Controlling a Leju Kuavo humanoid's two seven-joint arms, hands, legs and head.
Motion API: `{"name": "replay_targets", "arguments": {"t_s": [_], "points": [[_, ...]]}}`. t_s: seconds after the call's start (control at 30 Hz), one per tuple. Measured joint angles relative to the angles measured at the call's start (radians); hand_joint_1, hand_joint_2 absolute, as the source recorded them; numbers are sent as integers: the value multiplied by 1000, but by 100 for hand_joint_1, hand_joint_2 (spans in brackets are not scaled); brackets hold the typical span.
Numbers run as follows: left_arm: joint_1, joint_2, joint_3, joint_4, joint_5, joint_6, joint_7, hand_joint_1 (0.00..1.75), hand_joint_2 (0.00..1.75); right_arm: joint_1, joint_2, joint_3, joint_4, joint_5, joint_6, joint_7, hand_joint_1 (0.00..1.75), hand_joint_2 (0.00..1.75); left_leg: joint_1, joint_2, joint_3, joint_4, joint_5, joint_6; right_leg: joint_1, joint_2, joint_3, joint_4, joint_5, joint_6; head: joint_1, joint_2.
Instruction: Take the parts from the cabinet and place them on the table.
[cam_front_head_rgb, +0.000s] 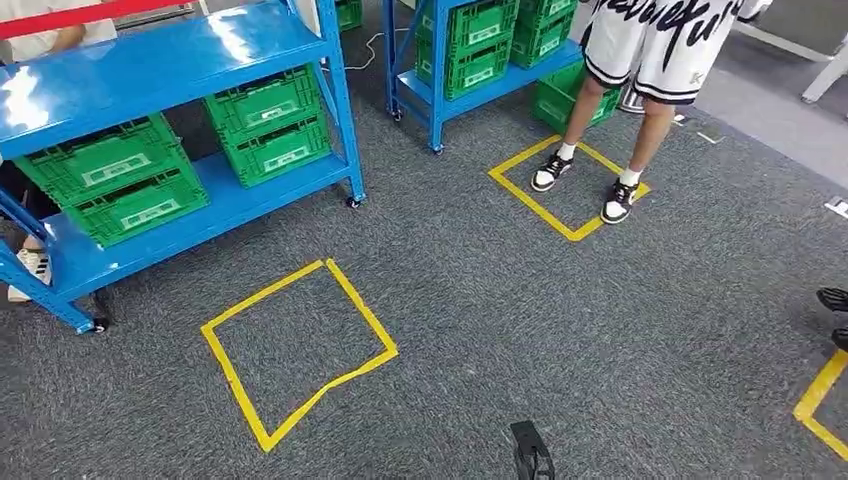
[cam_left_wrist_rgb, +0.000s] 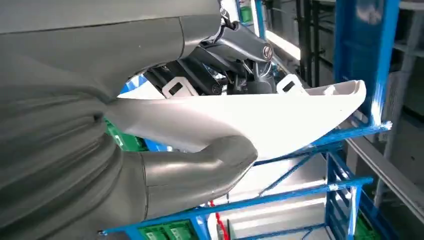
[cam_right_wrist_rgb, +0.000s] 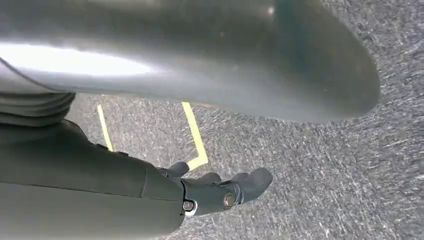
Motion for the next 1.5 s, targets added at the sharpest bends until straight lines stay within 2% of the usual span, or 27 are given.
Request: {"name": "replay_targets", "arguments": {"t_s": [0.1,0.13,0.17,0.2,0.23,0.3,0.37,0.4,0.5,0.6,0.67,0.73,0.8,0.83,0.9,0.93,1.0,1.03,1.13,1.17,1.23,1.27,1.33,1.37,1.43,1.47,1.5], "points": [[-4,1,-4,9,-6,8,5,175,175,3,2,0,0,0,0,-6,0,0,1,0,-5,-8,17,-17,-4,-3,-7,-6,24,-21,1,0],[-5,1,-4,13,-7,11,7,175,175,3,2,0,0,0,0,-10,0,0,4,-4,-12,0,-6,-24,-3,-4,-16,-5,30,-22,0,0],[-8,1,-4,15,-9,14,10,175,175,4,2,0,0,0,2,-16,0,0,0,-3,-7,-14,-55,-12,-2,-1,-20,-3,21,-4,-4,0],[-7,0,-5,17,-9,18,11,175,175,5,2,0,0,1,3,-19,0,0,-2,-4,-9,-10,-71,12,0,0,-25,-5,31,-11,-3,0],[-8,0,-5,17,-9,19,11,175,175,5,2,0,0,1,7,-22,0,0,-2,-5,-11,-11,-70,14,0,0,-29,-5,36,-12,-6,0],[-7,0,-5,17,-9,20,11,175,175,5,2,0,0,2,10,-30,0,0,-2,-5,-12,-20,-43,16,1,0,-35,-5,48,-20,-5,0],[-7,0,-5,17,-11,21,13,175,175,5,2,0,0,4,16,-34,0,0,1,-5,-10,-44,52,9,5,0,-39,-3,51,-24,-5,0],[-6,0,-6,17,-12,24,13,175,175,6,2,0,0,4,17,-34,0,0,3,-8,-11,-49,64,-17,5,0,-41,-2,54,-25,-4,0],[4,-4,-6,15,-14,42,6,175,175,7,2,0,0,6,21,-34,0,0,4,-7,-17,-51,71,-17,5,0,-49,-1,58,-24,-3,0],[19,-4,1,-2,-13,56,-6,175,175,7,3,0,0,7,24,-32,0,0,-2,-12,-2,-86,79,11,3,-5,-34,-30,70,-4,-7,0],[22,-6,3,-8,-13,63,-12,175,175,9,-1,0,0,10,25,-35,0,0,16,-16,21,-132,108,19,3,0,-49,26,13,2,-5,0],[29,-7,6,-11,-10,63,-11,175,175,9,-2,0,0,12,30,-35,0,0,21,-25,9,-132,115,10,-7,1,-106,164,-78,14,-3,0],[43,-6,12,-12,-1,63,-13,175,175,11,-6,0,0,14,35,-35,0,0,29,-39,-13,-123,122,1,-19,0,-138,256,-122,29,-3,0],[46,-5,14,-12,2,63,-13,175,175,13,-7,0,0,15,37,-35,0,0,35,-47,-25,-116,126,-5,-24,1,-122,237,-110,36,-3,0],[50,-1,21,-15,9,63,-15,175,175,15,-13,0,0,16,42,-36,0,0,52,-62,-58,-87,133,-26,-40,7,-29,90,-50,53,-2,0],[50,3,24,-17,12,63,-15,175,175,13,-13,0,0,17,43,-36,0,0,57,-71,-80,-59,134,-41,-54,32,25,0,-36,66,2,0],[56,10,28,-26,16,64,-16,175,175,12,-9,0,0,18,46,-37,0,0,51,-79,-90,-48,133,-54,-44,67,-5,45,-53,69,12,0],[56,16,30,-27,19,64,-17,175,175,13,-8,1,0,19,46,-42,0,0,49,-86,-99,-26,124,-61,-46,69,-8,52,-40,32,11,0],[58,27,34,-32,22,63,-19,175,175,17,-10,1,0,21,45,-40,0,0,51,-104,-101,-45,146,-72,-47,30,-13,63,-36,6,4,0],[60,31,36,-31,22,63,-19,175,175,14,-10,1,0,21,46,-40,0,0,52,-91,-109,-36,138,-72,-45,19,-19,63,-28,-5,-3,0],[60,34,36,-34,22,63,-17,175,175,16,-10,2,0,21,45,-40,0,0,45,-34,-147,74,37,-65,-39,1,-26,61,-17,-13,-8,0],[60,34,36,-36,23,63,-18,175,175,18,-10,2,0,21,45,-38,0,0,43,-20,-183,191,-31,-63,-34,-15,-33,61,-13,-16,-8,0],[64,34,36,-35,22,64,-15,175,175,20,-10,2,0,21,44,-33,0,0,43,-15,-208,312,-91,-56,-28,-39,-39,61,-11,-18,-8,0],[65,34,36,-35,21,64,-11,175,175,20,-10,2,0,21,42,-30,0,0,41,-14,-188,310,-91,-51,-25,-52,-40,61,-11,-18,-7,0],[62,34,35,-37,19,64,-7,175,175,18,-10,2,0,20,39,-27,0,0,32,-8,-90,192,-55,-33,-21,-74,-35,61,-11,-17,-7,0],[54,34,35,-37,19,64,-3,175,175,15,-10,2,0,18,37,-26,0,0,23,14,-29,101,-32,-20,-21,-84,-33,61,-13,-15,-7,0],[45,33,35,-38,19,64,-1,175,175,14,-10,2,0,18,35,-25,0,0,9,62,0,44,-46,-11,-18,-91,-33,60,-15,-12,-7,0]]}}
